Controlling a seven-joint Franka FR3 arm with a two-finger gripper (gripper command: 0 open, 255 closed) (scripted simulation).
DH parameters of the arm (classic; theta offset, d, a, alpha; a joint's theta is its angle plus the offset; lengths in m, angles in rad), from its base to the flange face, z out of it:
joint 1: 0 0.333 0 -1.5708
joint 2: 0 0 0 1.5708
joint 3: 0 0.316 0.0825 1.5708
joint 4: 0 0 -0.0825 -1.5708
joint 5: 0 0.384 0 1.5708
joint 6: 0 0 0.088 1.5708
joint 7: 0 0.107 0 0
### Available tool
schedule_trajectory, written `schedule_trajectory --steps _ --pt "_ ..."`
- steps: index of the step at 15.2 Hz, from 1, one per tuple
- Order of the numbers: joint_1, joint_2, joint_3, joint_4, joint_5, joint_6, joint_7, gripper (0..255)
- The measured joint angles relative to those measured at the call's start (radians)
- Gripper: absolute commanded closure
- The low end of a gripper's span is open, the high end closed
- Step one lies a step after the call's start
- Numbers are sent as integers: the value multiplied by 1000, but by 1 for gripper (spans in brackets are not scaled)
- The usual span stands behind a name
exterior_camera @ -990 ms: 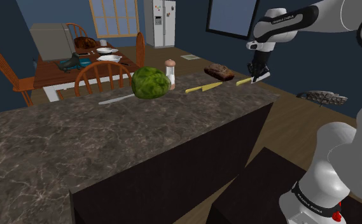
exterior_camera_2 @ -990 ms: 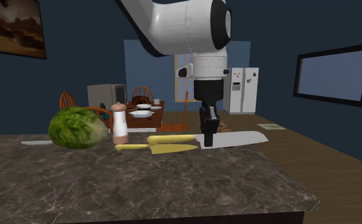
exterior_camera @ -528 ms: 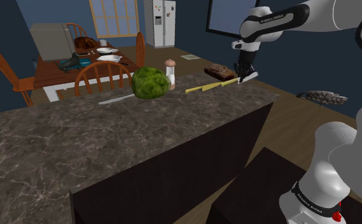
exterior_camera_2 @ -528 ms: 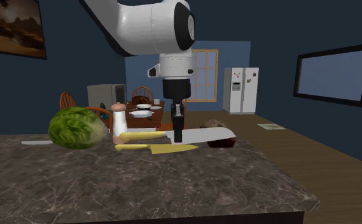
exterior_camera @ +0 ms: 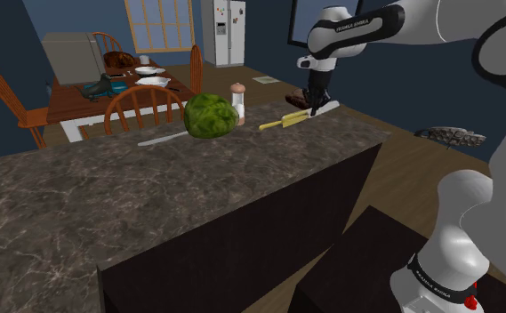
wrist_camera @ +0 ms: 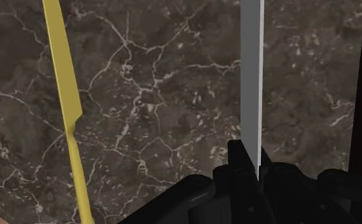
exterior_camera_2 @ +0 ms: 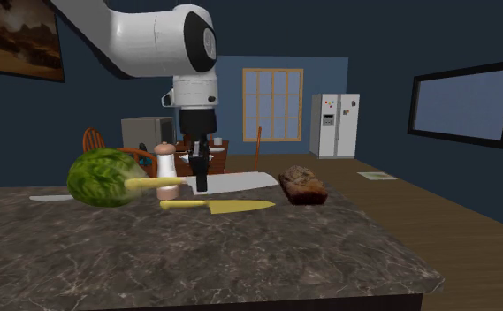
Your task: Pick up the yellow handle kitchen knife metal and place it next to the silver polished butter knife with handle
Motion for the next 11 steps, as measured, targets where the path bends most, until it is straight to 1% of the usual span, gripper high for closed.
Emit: schedule_trajectory --steps 1,2,5,6,8,10,11 --pt "14 2 11 4 1 -3 25 255" --pt "19 24 20 33 19 -18 37 255" --pt "27 89 45 76 71 -22 59 255" --pt "35 99 54 95 78 -34 76 255" --pt "26 166 76 159 128 -54 86 255" --pt "35 202 95 193 154 -62 114 255" --pt "25 234 106 228 175 -74 116 255"
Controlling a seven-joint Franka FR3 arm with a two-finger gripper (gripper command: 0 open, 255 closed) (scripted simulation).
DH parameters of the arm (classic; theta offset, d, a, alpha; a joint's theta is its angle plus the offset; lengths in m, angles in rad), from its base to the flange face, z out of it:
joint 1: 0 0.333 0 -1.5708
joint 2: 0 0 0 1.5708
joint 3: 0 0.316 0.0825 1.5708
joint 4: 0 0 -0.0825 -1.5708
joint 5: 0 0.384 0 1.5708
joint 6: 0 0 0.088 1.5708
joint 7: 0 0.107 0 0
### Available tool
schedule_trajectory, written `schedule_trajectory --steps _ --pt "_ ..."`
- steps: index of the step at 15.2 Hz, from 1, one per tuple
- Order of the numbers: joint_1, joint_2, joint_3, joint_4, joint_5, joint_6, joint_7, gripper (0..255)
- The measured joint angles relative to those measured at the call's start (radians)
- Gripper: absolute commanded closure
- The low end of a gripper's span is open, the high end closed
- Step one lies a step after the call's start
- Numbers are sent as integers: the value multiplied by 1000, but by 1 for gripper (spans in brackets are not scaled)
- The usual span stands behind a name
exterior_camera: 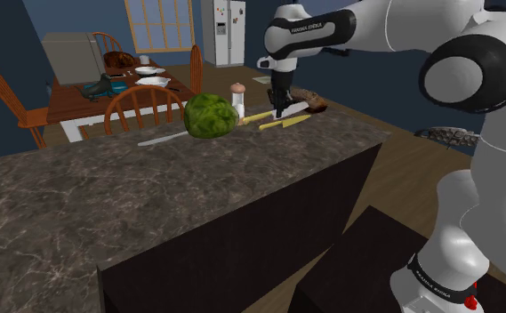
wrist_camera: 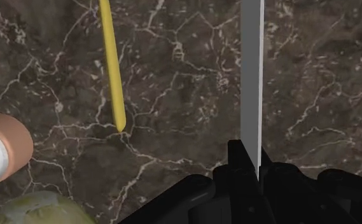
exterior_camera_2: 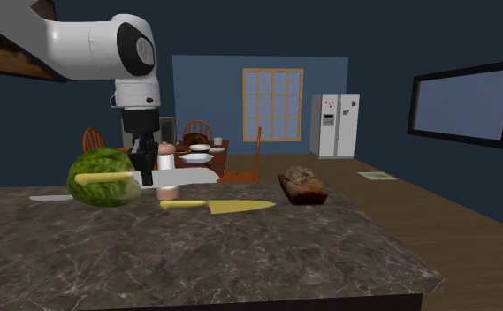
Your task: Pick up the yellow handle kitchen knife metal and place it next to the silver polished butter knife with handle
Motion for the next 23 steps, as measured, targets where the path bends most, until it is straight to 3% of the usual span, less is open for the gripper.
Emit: schedule_trajectory --steps 7,12,15,23 --pt "-28 175 73 241 102 -94 88 255" --pt "-110 357 139 549 184 -219 167 255" --pt "-112 387 150 566 196 -208 180 255" --pt "-72 376 148 438 195 -101 167 255"
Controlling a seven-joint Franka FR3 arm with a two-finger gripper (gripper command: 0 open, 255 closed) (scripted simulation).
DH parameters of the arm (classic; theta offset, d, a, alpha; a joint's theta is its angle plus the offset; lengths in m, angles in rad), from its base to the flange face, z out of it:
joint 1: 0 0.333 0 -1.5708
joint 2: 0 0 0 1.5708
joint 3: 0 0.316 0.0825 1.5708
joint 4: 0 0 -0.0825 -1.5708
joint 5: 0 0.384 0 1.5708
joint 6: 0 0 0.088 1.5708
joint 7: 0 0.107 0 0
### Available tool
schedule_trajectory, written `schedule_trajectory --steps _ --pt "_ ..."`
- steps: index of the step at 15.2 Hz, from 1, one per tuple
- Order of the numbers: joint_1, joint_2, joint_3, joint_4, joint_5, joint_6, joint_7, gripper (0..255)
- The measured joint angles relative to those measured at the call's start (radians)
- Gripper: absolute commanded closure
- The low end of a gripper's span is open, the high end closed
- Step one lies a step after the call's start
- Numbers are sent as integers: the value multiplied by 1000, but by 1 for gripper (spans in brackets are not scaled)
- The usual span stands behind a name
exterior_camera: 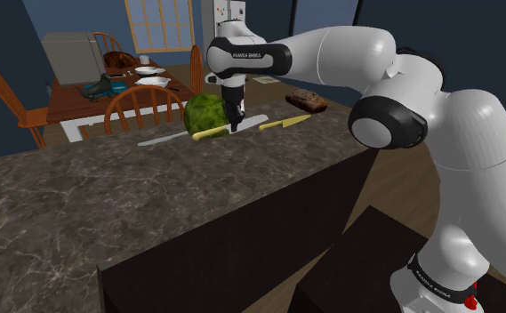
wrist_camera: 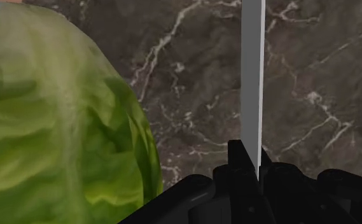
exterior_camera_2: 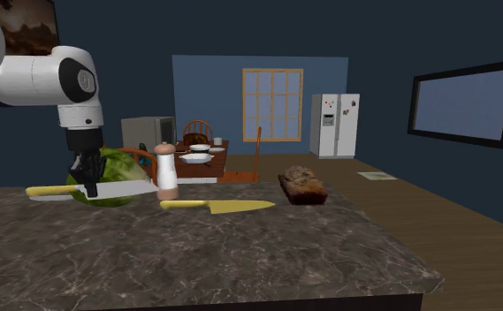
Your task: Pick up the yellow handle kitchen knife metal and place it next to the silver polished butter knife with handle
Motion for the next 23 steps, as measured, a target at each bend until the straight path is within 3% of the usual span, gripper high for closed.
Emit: schedule_trajectory --steps 11,16,17,23 --pt "22 -9 6 -105 19 135 -21 255" --pt "26 -12 8 -109 14 136 -17 255" --pt "25 -12 8 -110 14 136 -21 0" --pt "24 -1 13 -101 15 129 -20 0"
